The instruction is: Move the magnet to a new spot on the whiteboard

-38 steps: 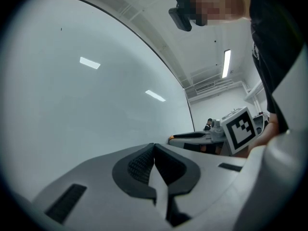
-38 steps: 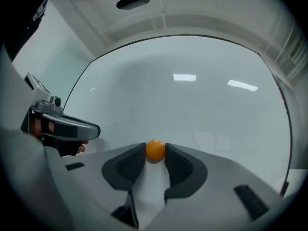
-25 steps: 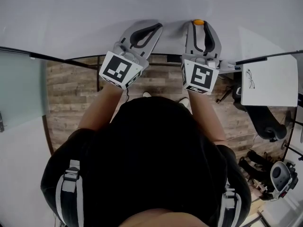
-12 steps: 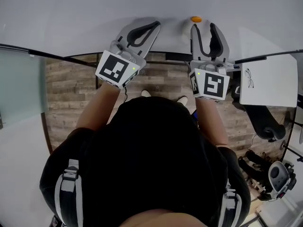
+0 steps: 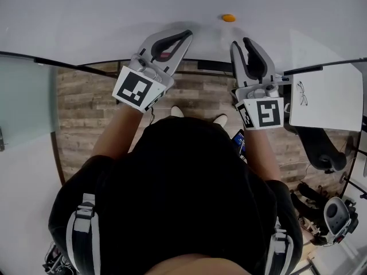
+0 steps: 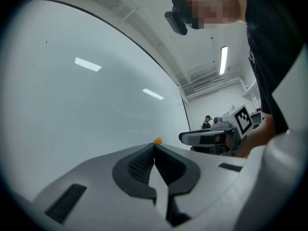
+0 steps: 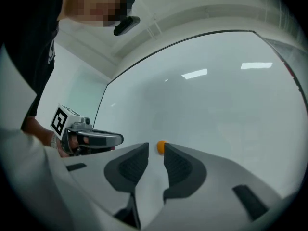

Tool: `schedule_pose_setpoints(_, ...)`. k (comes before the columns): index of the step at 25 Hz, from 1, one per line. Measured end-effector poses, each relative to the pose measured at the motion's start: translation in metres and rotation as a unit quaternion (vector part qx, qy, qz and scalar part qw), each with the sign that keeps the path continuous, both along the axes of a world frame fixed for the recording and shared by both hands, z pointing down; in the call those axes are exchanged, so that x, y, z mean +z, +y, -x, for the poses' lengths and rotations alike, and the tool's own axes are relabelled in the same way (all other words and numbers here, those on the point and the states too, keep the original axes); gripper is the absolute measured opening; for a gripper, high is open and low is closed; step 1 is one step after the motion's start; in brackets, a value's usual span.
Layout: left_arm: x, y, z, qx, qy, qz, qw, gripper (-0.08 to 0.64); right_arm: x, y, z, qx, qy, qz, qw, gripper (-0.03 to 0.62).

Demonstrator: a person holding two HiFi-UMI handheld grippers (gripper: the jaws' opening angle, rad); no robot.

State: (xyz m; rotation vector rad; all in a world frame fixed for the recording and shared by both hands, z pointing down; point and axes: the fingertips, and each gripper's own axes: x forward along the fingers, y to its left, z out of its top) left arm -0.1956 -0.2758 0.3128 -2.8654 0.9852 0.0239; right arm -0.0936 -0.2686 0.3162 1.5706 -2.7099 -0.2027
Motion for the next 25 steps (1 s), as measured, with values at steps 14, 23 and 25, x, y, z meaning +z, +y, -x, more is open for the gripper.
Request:
schedule_pose_setpoints(14,0.008,0.018,-0.016,-0.012,-0.004,0.012,0.9999,0.005,0.005,0.015,-0.01,-0.05,-0.016,0.013,0.999,0.002)
schedule_pose_setpoints(23,0.009,0.015,-0.015,-0.023,-0.004,0.016,0.9996,0.005,0.005,0.015,-0.011,-0.062,-0.016,0.016,0.998,0.0)
schedule_pose_setpoints(25,0.009,0.015,-0.015,-0.024,-0.005,0.017,0.9995,0.005,0.005,0.015,-0.012,-0.063,-0.016,0.017,0.998,0.0)
